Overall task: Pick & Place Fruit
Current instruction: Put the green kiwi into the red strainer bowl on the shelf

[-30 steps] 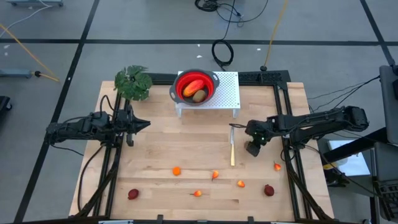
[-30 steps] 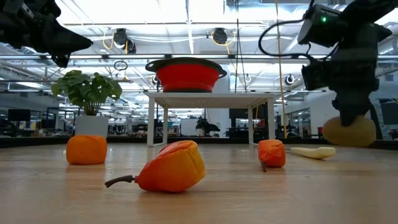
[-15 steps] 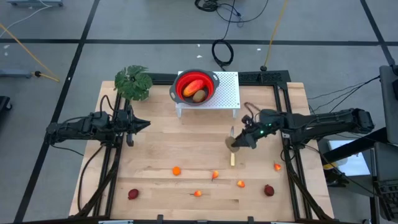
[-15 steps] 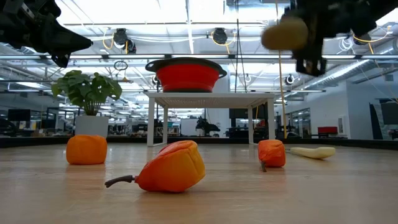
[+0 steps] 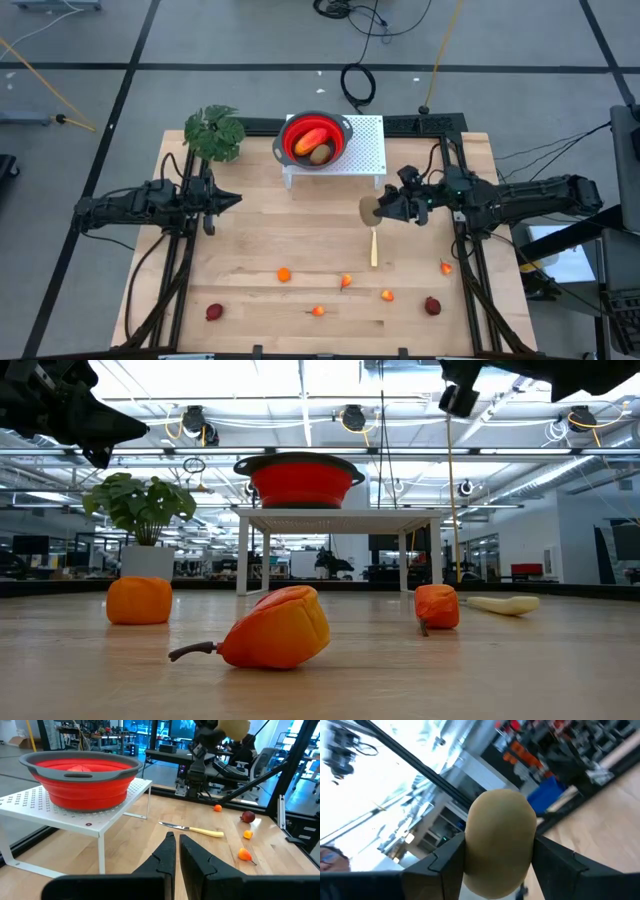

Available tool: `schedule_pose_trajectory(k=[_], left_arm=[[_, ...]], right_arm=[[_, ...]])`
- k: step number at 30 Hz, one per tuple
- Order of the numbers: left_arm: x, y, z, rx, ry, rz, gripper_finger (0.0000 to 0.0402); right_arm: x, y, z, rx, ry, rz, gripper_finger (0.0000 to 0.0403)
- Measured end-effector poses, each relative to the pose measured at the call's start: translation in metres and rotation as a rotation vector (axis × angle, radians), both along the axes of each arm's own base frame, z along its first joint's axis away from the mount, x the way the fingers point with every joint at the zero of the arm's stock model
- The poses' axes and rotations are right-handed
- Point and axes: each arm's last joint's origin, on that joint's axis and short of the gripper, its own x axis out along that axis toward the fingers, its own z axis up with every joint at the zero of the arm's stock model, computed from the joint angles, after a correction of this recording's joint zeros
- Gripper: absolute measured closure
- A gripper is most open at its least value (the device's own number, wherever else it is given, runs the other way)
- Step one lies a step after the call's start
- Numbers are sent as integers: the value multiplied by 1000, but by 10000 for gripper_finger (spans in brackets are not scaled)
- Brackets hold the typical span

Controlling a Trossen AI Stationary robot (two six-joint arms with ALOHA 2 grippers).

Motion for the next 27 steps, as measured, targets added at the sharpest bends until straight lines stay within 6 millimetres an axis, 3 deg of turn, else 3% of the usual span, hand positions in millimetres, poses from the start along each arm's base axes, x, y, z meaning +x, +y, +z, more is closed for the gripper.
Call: schedule_pose_trajectory(k=[14, 27], left_arm=[[0, 0, 0, -9, -2, 0, 380], [0, 0, 0, -138, -21, 10, 380]], right_arm=[[-1, -3, 3, -19, -38, -16, 209], [0, -5, 3, -673, -203, -208, 209]])
